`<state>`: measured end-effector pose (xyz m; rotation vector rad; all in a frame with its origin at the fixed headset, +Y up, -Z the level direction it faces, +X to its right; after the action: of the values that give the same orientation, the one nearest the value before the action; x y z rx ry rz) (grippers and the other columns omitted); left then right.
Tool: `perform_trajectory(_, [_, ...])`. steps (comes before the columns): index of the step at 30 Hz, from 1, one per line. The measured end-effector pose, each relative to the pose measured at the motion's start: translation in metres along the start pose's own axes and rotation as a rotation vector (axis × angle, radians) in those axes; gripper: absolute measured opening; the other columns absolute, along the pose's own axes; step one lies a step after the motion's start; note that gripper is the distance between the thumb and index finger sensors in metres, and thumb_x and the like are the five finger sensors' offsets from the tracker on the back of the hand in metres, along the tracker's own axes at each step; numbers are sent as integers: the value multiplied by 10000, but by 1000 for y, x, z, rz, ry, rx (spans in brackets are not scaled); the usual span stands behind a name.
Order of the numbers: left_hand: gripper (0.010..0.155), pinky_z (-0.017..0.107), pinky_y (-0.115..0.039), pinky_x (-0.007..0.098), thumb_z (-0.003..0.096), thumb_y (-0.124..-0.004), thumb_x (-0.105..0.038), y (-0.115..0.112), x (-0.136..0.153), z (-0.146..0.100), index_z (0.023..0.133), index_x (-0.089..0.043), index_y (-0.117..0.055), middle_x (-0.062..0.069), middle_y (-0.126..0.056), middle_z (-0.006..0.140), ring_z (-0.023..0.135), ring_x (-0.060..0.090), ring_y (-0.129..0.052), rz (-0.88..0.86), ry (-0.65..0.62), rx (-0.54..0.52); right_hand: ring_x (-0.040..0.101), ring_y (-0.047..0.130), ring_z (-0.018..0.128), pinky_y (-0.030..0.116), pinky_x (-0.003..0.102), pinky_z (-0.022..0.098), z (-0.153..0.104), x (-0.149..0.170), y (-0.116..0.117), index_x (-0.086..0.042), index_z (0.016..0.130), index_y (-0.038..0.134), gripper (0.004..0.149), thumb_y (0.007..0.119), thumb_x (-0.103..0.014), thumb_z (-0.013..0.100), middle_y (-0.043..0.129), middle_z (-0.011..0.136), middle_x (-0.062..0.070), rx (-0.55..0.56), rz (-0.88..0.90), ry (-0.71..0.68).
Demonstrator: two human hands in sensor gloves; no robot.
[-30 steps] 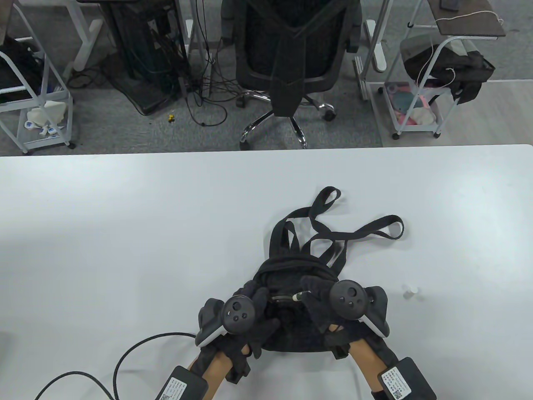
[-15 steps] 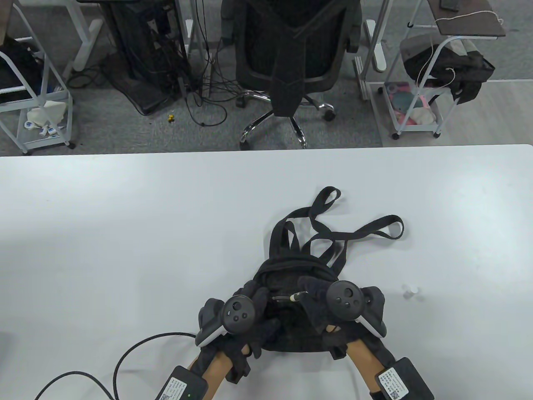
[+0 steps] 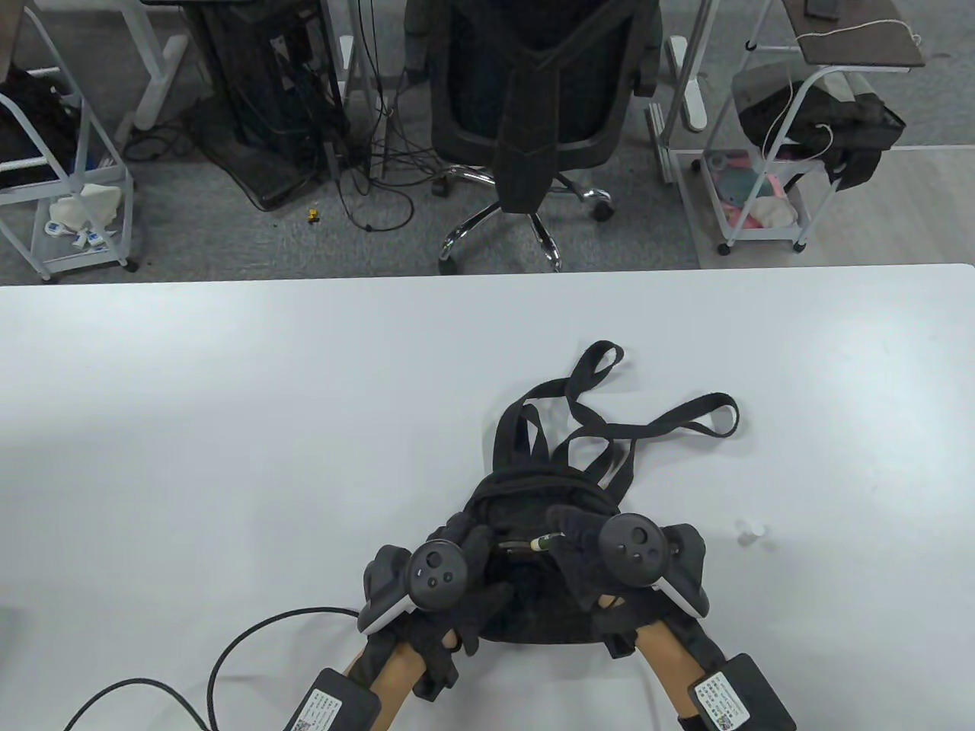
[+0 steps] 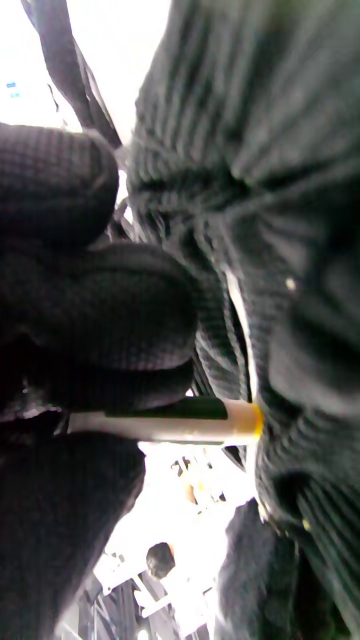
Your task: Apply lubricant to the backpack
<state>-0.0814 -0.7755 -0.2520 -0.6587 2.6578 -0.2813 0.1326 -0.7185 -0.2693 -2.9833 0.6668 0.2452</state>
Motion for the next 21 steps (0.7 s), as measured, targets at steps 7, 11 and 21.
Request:
perform_trajectory(7, [820,669,-659,651,435,-830,-596,0,0,0,1048,-91,-623,284,-483,1094,930,567,-704,2,1,1,131,1116,438,897,388,434,2,-7,6,-403,836,873,409,914,-484,437,1016,686,-62,-10,62,-13])
perform_trajectory(11, [819,666,-661,652,434,-831,-594,0,0,0,1048,-93,-624,284,-487,1092,928,568,-706,1,-1,0,136,1116,420,896,394,426,1,-3,3,-394,828,887,405,921,-479,433,1023,672,-52,-7,7,-9])
perform_trajectory(21, [819,665,-662,651,432,-833,-593,-1,-1,0,1045,-91,-626,285,-488,1091,926,568,-708,1,-3,2,132,1115,436,895,390,434,2,-9,6,-403,833,877,408,917,-484,435,1015,688,-59,-17,19,-23])
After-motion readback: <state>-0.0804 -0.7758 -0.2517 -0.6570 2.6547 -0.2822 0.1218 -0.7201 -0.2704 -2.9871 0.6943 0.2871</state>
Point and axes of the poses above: the tracker on the back of each hand, its own x axis roughly to the little-finger side, its own z axis roughly from the wrist to the fingertips, y = z × x, the point moved 5 cm from there along z, roughly from the wrist to the fingertips
